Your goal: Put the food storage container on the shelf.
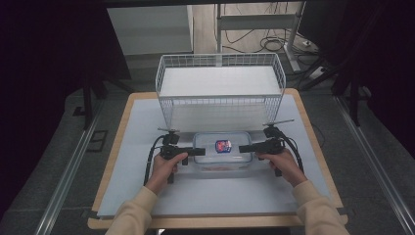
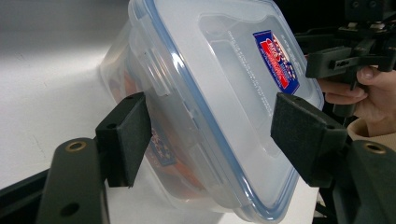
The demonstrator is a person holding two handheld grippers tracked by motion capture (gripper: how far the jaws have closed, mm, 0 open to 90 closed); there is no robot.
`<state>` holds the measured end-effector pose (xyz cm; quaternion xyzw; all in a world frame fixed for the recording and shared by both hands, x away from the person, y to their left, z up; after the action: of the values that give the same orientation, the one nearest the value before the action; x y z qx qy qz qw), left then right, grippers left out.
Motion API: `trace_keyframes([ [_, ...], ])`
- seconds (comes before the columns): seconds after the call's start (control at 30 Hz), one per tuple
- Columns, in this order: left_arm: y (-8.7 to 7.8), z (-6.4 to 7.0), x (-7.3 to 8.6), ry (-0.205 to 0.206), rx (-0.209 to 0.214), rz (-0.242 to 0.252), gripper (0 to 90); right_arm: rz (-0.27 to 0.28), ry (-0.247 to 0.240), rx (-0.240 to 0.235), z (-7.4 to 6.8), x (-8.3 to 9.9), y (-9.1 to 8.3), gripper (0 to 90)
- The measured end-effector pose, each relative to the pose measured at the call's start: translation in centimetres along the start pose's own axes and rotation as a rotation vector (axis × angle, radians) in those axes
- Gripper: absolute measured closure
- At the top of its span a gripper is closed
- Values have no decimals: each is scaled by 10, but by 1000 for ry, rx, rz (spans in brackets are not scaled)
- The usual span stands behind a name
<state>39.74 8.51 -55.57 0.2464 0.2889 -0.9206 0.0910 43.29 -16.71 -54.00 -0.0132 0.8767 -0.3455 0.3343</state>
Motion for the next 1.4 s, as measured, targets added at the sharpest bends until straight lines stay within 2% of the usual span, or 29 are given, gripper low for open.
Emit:
trace_keyframes([
  [0.07, -2, 2, 1, 10, -5, 0, 314, 8, 12, -6, 0, 0, -4, 315],
  [0.17, -4, 4, 2, 20, -6, 11, 328, 12, 23, -11, 0, 0, -7, 339],
  [0.37, -10, 9, 7, 50, -13, 36, 376, 33, -5, -17, -5, 3, -14, 394],
  [0.63, -17, 17, 15, 124, -38, 53, 420, 58, -57, -18, -14, 11, -24, 443],
  [0.8, -20, 18, 18, 129, -16, 69, 445, 68, -69, -29, -16, 14, -27, 474],
  [0.9, -20, 19, 19, 135, -21, 74, 451, 76, -76, -33, -16, 15, -28, 476],
  [1.23, -24, 19, 22, 164, -2, 64, 476, 96, -98, -29, -19, 18, -30, 486],
  [1.33, -26, 20, 23, 171, 10, 54, 500, 103, -96, -44, -20, 20, -32, 498],
  [1.4, -26, 20, 23, 170, 3, 58, 500, 106, -97, -45, -21, 21, -32, 498],
])
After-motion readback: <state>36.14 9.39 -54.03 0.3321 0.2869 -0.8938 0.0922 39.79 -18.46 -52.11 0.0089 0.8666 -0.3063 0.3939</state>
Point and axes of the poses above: each handheld gripper's, and its own axes: y roughly forward along the jaws, x roughly out of its underside, z roughly to its right, the point moved 7 cm from there along y, roughly forward along the jaws, and after that the axes turned 4 degrees about -y, right-handed, at the moved point
